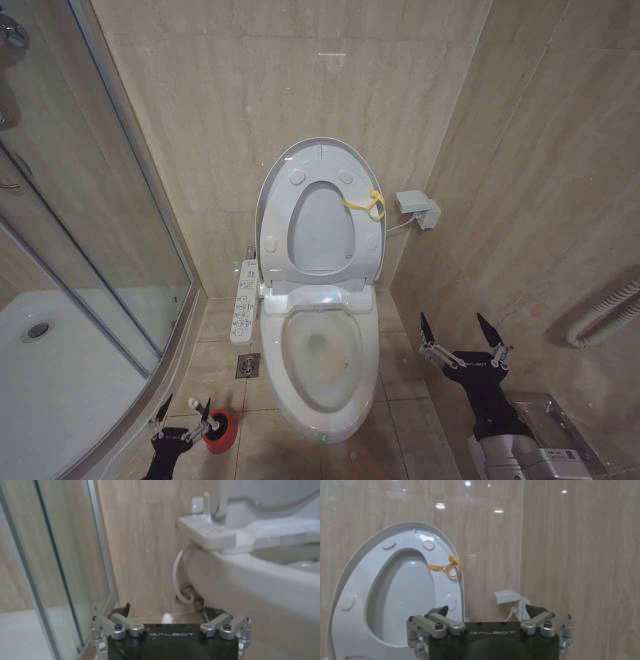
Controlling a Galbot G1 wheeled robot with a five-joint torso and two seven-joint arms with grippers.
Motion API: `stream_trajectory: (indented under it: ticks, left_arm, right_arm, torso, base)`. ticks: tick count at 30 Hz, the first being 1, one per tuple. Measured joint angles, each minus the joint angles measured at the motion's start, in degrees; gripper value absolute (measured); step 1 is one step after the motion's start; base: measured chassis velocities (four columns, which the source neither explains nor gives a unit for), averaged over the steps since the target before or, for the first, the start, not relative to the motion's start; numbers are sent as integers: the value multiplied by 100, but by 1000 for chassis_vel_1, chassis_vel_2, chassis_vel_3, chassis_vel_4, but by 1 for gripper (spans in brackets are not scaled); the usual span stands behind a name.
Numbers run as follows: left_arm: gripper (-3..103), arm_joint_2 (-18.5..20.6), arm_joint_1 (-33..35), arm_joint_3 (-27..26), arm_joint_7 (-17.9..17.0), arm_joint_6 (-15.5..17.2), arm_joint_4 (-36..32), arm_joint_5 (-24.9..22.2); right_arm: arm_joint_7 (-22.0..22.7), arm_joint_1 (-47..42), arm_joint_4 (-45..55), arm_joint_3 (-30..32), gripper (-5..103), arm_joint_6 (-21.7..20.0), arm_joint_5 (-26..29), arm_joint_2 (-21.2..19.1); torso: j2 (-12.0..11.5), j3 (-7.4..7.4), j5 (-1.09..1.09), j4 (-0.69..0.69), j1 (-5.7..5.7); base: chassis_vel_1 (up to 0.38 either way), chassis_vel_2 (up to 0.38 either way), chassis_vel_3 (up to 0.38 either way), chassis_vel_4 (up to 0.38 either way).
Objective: Open the toilet lid, clean the toilet bowl with a toilet brush, close the toilet lid, and flush.
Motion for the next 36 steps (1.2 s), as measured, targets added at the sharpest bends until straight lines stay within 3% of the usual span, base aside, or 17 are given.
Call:
stream_trajectory:
  ticks: [7, 19, 20, 25, 26, 33, 34, 36]
  left_arm:
    - [100, 33, -661, 169, 168, -111, 933, -21]
    - [100, -50, -872, 193, 359, -142, 1278, -40]
    - [84, -58, -864, 189, 397, -143, 1255, -39]
    - [84, -84, -823, 180, 496, -137, 1190, -36]
    - [57, -92, -820, 175, 515, -136, 1193, -36]
    - [57, -124, -801, 121, 547, -133, 1220, -42]
    - [30, -132, -795, 104, 548, -135, 1228, -47]
    - [30, -145, -778, 78, 549, -140, 1239, -59]
  right_arm:
    - [-1, 0, 0, 0, 100, 0, 0, 0]
    - [-1, 0, 0, 0, 100, 0, 0, 0]
    - [-1, 0, 0, 0, 100, 0, 0, 0]
    - [0, 0, 0, 0, 100, 0, 0, 0]
    - [0, 0, 0, 0, 100, 0, 0, 0]
    - [0, 0, 0, 0, 100, 0, 0, 0]
    - [0, 0, 0, 0, 100, 0, 0, 0]
    - [0, 0, 0, 0, 100, 0, 0, 0]
  torso:
    - [0, 0, 1, 1, 0]
    - [0, 0, 1, 1, 0]
    - [0, 0, 1, 2, 0]
    - [0, 0, 1, 2, 0]
    - [0, 0, 1, 2, 0]
    - [0, 0, 1, 1, 0]
    - [0, 0, 1, 1, 0]
    - [0, 0, 1, 2, 0]
  base:
    - [0, 0, 0, 0]
    - [0, 0, 0, 0]
    - [0, 0, 0, 0]
    - [0, 0, 0, 0]
    - [0, 0, 0, 0]
    - [0, 0, 0, 0]
    - [0, 0, 0, 0]
    - [0, 0, 0, 0]
